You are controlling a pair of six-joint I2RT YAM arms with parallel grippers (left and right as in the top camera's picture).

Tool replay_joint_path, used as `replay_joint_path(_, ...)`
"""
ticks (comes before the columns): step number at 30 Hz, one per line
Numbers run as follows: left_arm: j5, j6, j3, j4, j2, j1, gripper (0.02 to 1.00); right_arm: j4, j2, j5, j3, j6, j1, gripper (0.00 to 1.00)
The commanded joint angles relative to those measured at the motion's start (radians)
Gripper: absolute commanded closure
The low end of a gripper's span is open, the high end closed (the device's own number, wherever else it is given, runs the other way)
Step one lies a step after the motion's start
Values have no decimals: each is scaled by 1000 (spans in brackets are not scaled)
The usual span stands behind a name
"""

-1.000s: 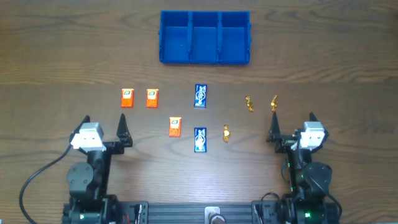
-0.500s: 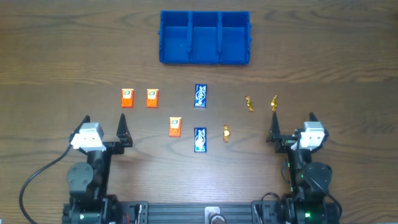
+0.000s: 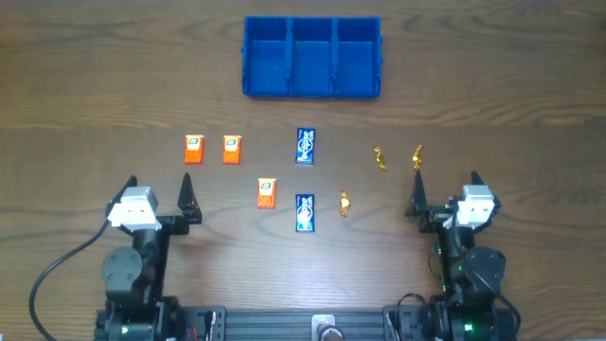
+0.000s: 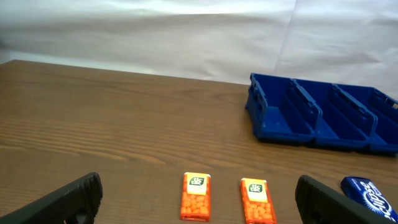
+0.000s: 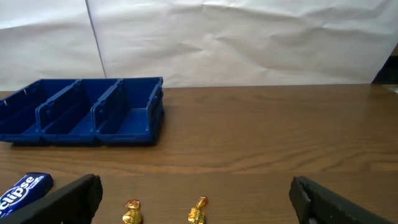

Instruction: Sort Candies Into Trays

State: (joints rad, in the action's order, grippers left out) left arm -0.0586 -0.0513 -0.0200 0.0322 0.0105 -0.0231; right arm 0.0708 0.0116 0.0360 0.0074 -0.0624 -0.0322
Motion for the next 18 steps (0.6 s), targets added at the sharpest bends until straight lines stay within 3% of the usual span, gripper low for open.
replay_joint_path(1, -10, 3, 15, 42, -6, 2, 20, 10, -8, -5, 0, 8, -6, 3)
replay_joint_path(18, -10, 3, -60, 44, 71, -10, 20, 10, -8, -5, 0, 8, -6, 3)
